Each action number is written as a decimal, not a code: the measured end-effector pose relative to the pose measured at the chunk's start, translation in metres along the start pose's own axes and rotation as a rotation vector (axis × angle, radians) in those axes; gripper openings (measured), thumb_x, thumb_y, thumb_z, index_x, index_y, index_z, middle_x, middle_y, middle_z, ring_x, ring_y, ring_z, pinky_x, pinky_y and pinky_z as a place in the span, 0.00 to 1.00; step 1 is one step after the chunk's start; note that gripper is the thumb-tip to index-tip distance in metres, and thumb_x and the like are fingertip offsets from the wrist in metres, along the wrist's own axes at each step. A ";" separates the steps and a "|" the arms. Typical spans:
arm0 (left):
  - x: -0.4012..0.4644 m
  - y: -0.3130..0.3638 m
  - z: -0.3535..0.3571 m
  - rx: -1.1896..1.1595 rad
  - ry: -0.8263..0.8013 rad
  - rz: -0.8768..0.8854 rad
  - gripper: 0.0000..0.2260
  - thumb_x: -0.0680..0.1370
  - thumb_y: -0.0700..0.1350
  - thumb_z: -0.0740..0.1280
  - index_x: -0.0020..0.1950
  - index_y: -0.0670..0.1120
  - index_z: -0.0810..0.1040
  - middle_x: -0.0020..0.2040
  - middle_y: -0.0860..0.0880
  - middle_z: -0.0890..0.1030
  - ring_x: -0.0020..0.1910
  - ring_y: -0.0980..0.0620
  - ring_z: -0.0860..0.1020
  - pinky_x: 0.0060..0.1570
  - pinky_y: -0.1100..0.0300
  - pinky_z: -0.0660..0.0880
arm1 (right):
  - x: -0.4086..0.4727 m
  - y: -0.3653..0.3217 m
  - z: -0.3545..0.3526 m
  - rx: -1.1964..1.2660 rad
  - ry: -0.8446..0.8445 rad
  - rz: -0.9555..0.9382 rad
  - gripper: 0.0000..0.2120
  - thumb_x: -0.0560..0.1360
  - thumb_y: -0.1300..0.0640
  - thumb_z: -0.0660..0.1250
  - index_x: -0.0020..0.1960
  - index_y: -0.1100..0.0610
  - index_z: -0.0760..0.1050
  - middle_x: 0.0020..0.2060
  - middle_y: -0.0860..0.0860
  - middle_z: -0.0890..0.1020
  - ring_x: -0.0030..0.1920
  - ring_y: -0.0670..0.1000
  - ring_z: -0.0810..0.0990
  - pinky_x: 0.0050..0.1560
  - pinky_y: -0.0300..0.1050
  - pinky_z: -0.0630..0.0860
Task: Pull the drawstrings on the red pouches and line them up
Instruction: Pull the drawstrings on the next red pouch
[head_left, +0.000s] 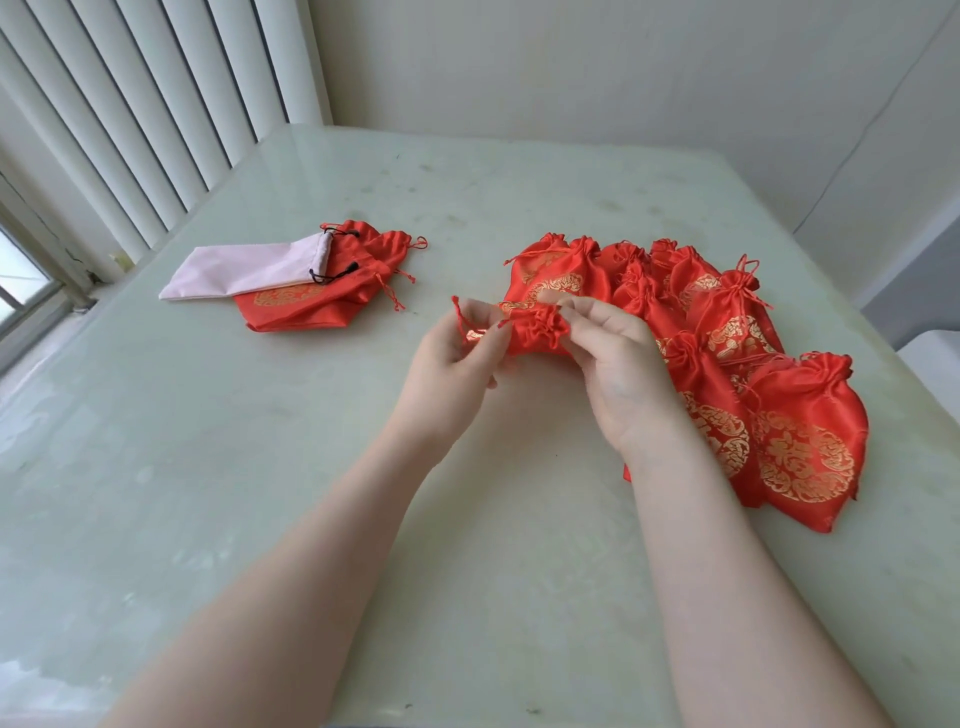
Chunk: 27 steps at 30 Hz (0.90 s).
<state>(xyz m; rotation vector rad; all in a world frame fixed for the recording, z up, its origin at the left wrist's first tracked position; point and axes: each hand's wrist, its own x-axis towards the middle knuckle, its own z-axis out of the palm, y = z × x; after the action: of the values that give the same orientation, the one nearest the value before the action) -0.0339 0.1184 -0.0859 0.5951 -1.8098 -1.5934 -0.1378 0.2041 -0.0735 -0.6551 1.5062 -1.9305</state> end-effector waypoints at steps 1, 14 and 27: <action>-0.001 0.001 0.002 -0.025 -0.008 0.006 0.08 0.77 0.38 0.63 0.40 0.47 0.69 0.35 0.51 0.75 0.31 0.58 0.71 0.33 0.67 0.68 | 0.000 0.000 0.001 0.022 -0.009 -0.033 0.08 0.77 0.65 0.60 0.45 0.59 0.78 0.40 0.49 0.82 0.39 0.42 0.79 0.44 0.32 0.73; 0.006 -0.009 0.014 0.150 -0.095 0.058 0.13 0.73 0.35 0.68 0.37 0.50 0.69 0.33 0.55 0.72 0.31 0.59 0.71 0.35 0.66 0.70 | -0.002 -0.011 -0.005 0.127 0.247 -0.150 0.10 0.78 0.62 0.60 0.41 0.53 0.75 0.32 0.45 0.78 0.31 0.42 0.75 0.28 0.35 0.67; 0.035 -0.020 0.030 0.682 -0.283 0.079 0.31 0.74 0.46 0.69 0.74 0.44 0.60 0.72 0.44 0.62 0.72 0.49 0.61 0.65 0.67 0.54 | 0.011 0.008 -0.022 -0.590 0.423 -0.317 0.14 0.72 0.68 0.57 0.43 0.56 0.79 0.44 0.50 0.82 0.47 0.47 0.78 0.51 0.40 0.72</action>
<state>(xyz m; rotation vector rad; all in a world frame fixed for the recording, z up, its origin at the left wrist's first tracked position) -0.0809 0.1113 -0.1017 0.5974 -2.5762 -1.0176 -0.1593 0.2095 -0.0857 -0.8020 2.4102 -1.9293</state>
